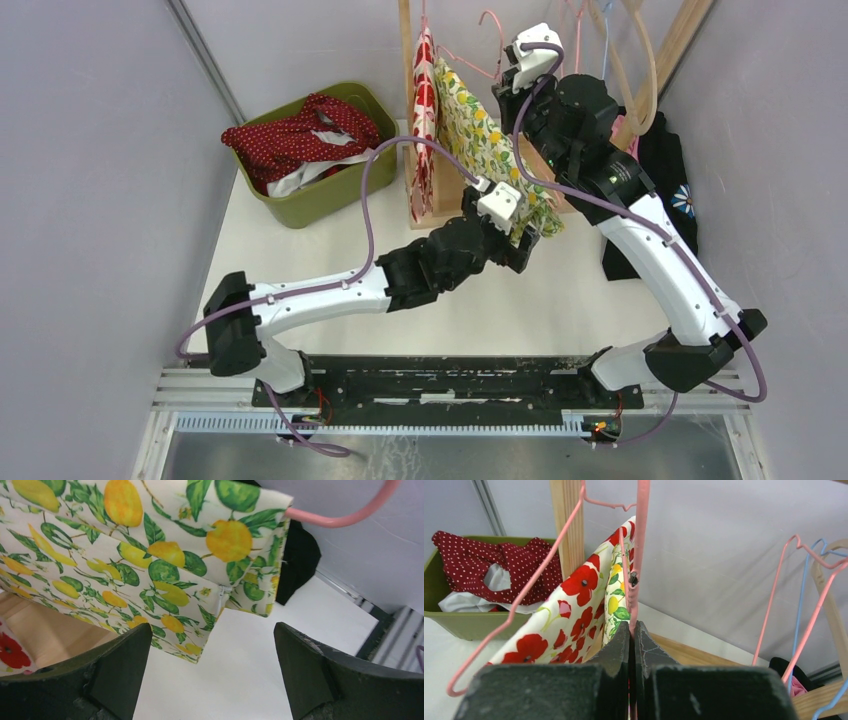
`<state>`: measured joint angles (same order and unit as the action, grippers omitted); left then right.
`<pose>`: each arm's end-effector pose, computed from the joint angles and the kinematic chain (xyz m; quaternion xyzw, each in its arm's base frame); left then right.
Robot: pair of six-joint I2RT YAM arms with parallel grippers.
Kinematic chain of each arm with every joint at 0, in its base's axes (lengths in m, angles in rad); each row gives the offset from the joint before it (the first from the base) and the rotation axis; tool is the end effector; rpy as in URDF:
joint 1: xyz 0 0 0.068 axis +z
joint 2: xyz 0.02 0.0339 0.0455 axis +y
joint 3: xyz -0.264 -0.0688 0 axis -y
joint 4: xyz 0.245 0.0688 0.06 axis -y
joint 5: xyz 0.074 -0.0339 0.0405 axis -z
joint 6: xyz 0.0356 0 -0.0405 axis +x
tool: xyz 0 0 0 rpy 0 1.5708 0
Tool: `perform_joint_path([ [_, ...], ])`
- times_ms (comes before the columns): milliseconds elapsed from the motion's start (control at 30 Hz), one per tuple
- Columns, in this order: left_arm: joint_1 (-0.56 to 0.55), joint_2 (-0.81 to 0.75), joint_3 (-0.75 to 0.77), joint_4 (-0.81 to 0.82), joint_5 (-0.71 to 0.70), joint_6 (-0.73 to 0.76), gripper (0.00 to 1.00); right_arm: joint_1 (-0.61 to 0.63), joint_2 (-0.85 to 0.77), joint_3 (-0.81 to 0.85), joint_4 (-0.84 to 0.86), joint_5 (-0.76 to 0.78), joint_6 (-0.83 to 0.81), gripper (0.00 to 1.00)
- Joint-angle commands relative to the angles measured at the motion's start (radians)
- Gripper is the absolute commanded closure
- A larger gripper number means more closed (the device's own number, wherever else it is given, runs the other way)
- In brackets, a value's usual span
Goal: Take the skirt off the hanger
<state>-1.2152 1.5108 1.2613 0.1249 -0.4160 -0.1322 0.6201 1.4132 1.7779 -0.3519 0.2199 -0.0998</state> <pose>0.1396 -0.3345 0.3614 0.2610 0.6991 -0.2829 0.6026 0.2444 0.1650 0.5191 -0.1729 0.6811 0.1074 0.7033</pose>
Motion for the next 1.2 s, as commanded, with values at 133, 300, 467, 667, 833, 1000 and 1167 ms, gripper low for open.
perform_joint_path([
  [133, -0.003, 0.078, -0.01, 0.168, -0.203, 0.129, 0.05, 0.016, -0.034, 0.08, 0.085, -0.024, 0.029, 0.99],
  [300, -0.003, 0.109, -0.021, 0.233, -0.266, 0.207, 0.05, 0.027, -0.047, 0.085, 0.069, -0.03, 0.022, 0.99],
  [467, 0.002, 0.155, 0.008, 0.313, -0.281, 0.31, 0.14, 0.034, -0.063, 0.088, 0.045, -0.033, 0.027, 0.99],
  [667, 0.0, 0.133, 0.036, 0.277, -0.254, 0.338, 0.97, 0.037, -0.064, 0.085, 0.036, -0.011, -0.002, 0.99],
  [833, -0.001, 0.017, 0.07, 0.123, -0.166, 0.33, 0.97, 0.036, -0.06, 0.024, 0.047, 0.03, -0.025, 0.99],
  [1000, -0.002, -0.12, 0.132, -0.068, -0.022, 0.29, 0.97, 0.036, -0.052, -0.074, 0.078, 0.088, -0.055, 0.99],
  [1167, -0.003, -0.198, 0.266, -0.217, 0.112, 0.283, 0.97, 0.034, -0.032, -0.147, 0.092, 0.118, -0.063, 0.99],
])
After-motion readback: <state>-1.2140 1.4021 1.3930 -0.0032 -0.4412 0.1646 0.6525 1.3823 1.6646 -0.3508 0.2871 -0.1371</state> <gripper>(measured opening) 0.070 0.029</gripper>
